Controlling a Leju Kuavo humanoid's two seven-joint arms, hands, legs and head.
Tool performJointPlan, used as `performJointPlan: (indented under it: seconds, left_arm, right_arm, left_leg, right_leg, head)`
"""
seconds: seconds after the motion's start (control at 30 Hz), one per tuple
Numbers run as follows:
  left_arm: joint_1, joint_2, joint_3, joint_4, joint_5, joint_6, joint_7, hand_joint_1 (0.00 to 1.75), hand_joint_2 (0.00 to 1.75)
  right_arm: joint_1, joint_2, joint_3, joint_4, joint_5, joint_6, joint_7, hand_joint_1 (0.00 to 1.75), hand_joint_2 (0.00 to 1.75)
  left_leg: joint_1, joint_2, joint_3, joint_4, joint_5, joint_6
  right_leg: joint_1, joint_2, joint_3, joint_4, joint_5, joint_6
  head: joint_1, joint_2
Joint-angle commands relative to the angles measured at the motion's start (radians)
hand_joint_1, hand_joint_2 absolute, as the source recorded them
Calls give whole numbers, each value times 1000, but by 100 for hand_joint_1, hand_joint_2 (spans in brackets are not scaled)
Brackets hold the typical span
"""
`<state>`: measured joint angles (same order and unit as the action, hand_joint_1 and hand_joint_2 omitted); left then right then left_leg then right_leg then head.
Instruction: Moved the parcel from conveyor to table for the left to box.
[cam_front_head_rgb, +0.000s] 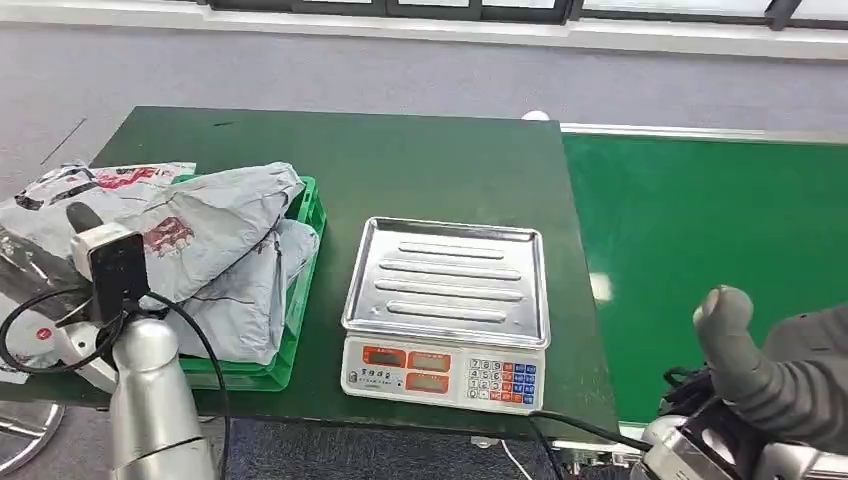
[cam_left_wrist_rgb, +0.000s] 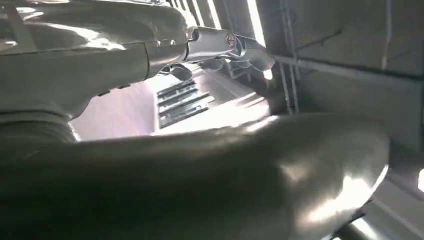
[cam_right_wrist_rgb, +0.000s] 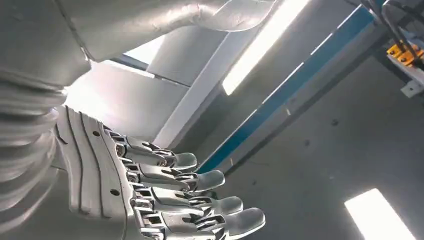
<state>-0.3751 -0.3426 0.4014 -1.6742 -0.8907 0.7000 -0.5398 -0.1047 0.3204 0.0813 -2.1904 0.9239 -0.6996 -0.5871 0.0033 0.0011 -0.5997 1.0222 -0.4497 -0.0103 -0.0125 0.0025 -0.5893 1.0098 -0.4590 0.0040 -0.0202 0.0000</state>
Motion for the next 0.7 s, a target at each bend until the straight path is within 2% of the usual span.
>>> performJointPlan:
  seconds: [0.03,0.23,0.27,0.3,0.33,0.37,0.4,0.43,0.47,0.5,0.53,0.57,0.6,0.67,0.7]
  left_arm:
    - [31,-7,-74,-116,54,-2,-41,0,0]
    - [31,-7,-74,-116,54,-2,-41,0,0]
    - [41,-7,-98,-112,108,-2,-95,0,0]
    - [76,-3,-233,-89,203,-2,-158,0,0]
    - [114,45,-352,-76,259,-8,-158,0,0]
    - [125,63,-408,-68,281,-51,-158,0,0]
    - [123,71,-438,-60,288,-68,-148,0,175]
    - [141,69,-497,-55,295,-92,-143,0,175]
    - [174,95,-577,-69,336,-88,-141,0,175]
    - [186,109,-619,-62,413,-143,-158,0,175]
    - [186,116,-636,-56,432,-148,-158,0,175]
    - [213,113,-669,-87,459,-169,-157,0,175]
    - [227,169,-722,-101,554,-159,-158,0,175]
    - [247,203,-794,-141,690,-234,-158,0,175]
    - [252,204,-810,-141,720,-260,-158,0,175]
  right_arm:
    - [63,29,-42,52,-32,1,-23,0,175]
    - [63,29,-42,52,-32,1,-23,0,175]
    - [66,29,-47,58,-62,1,-38,0,175]
    - [71,29,-61,68,-96,1,-64,0,175]
    - [71,29,-68,87,-100,1,-79,0,175]
    - [77,29,-81,118,-113,1,-104,0,175]
    - [71,29,-80,140,-110,1,-101,0,175]
    - [72,29,-60,177,-89,1,-76,0,175]
    - [97,29,16,180,-25,1,3,0,175]
    - [76,29,5,321,-120,1,-63,0,175]
    - [72,29,2,357,-148,1,-79,0,175]
    - [3,29,-8,461,-187,1,-92,0,175]
    - [79,29,45,433,-207,1,-106,0,175]
    - [84,29,43,440,-158,1,-111,0,175]
    - [29,29,26,517,-147,1,-106,0,175]
  left_leg:
    - [1,-2,1,-1,0,0]
    - [0,-2,3,-2,0,0]
    - [0,-2,2,-2,0,0]
    - [0,-2,2,-2,0,0]
    - [1,-3,3,-3,0,0]
    - [1,-5,2,-3,1,0]
    - [1,-7,4,-4,1,0]
    - [1,-7,4,-4,1,0]
    - [1,-4,3,-2,1,0]
    - [1,-4,3,-3,1,0]
    - [0,-4,4,-3,0,0]
    - [0,-1,7,-6,1,0]
    - [1,0,8,-8,2,0]
    - [0,4,6,-3,-2,0]
    - [1,3,6,-5,-1,0]
  right_leg:
    - [1,-2,2,-2,0,0]
    - [0,-2,4,-3,0,0]
    - [0,-2,3,-2,0,0]
    - [0,-2,3,-2,0,0]
    - [1,-3,4,-3,0,0]
    - [1,-6,5,-3,-1,0]
    - [1,-7,7,-6,0,0]
    - [1,-7,6,-5,0,0]
    - [1,-5,4,-3,0,0]
    - [1,-4,5,-5,0,0]
    - [0,-4,5,-3,-1,0]
    - [0,-1,8,-7,2,0]
    - [1,-1,9,-10,3,0]
    - [0,3,6,-3,0,-1]
    - [1,1,6,-5,1,-1]
  head:
    - [0,0]
    - [0,0]
    - [0,0]
    - [0,0]
    - [0,0]
    - [0,0]
    - [0,0]
    - [0,0]
    - [0,0]
    - [0,0]
    - [0,0]
    - [0,0]
    - [0,0]
    - [0,0]
    - [0,0]
